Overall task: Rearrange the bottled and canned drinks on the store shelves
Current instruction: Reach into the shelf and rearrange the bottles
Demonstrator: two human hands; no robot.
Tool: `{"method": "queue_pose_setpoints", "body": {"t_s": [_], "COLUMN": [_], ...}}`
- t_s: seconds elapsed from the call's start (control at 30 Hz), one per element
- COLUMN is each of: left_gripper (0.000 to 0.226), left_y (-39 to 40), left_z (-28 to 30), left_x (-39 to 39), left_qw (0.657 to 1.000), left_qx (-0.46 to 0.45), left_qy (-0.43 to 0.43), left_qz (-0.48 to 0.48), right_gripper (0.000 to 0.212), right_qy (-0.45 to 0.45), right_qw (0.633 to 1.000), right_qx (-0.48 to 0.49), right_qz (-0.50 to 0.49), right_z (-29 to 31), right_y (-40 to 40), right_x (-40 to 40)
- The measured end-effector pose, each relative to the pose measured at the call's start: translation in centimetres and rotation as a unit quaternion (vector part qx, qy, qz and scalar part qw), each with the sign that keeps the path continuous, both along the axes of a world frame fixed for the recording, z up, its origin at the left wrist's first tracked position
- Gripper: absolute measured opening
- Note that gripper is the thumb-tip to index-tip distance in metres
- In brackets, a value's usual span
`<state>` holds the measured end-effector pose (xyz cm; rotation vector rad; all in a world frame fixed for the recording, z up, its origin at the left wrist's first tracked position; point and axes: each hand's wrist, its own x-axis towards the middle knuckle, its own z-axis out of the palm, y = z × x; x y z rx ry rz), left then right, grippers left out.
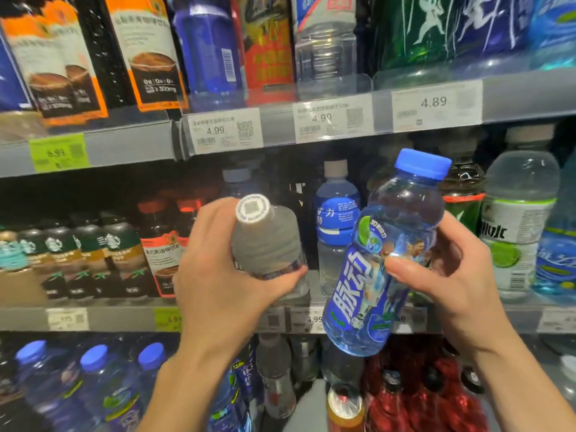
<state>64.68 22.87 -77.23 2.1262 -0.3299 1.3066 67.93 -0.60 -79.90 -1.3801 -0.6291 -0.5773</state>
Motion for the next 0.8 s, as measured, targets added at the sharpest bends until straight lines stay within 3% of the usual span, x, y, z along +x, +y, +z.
{"method": "queue_pose_setpoints", "body": {"t_s": [0.1,0.23,0.53,0.7,0.8], "left_gripper": [0.075,0.068,0.060,0.059,0.059], "left_y": [1.6,4.6,8.1,8.7,8.7], "left_z": [1.0,2.3,1.6,1.6,1.5], "left_x": [-1.9,-3.1,-3.1,-3.2,-3.0], "left_qw": [0.999,0.990,0.988,0.983,0.983], "left_qx": [-0.038,-0.092,-0.082,-0.115,-0.111], "left_qy": [-0.026,0.008,0.027,0.012,0.010], "left_qz": [-0.024,-0.104,-0.128,-0.146,-0.146], "right_gripper": [0.052,0.053,0.065,0.071,0.073], "right_qy": [-0.011,-0.031,-0.029,-0.061,-0.057], "right_qw": [1.000,0.999,0.984,0.934,0.926], "right_qx": [0.016,0.018,-0.053,-0.121,-0.117], "right_qz": [-0.021,-0.038,-0.170,-0.331,-0.356], "right_z": [0.4,1.4,1.4,0.8,0.8], "right_y": [1.0,3.5,10.1,11.6,12.7], "right_x": [-0.8,-2.1,-0.6,1.0,1.8]}}
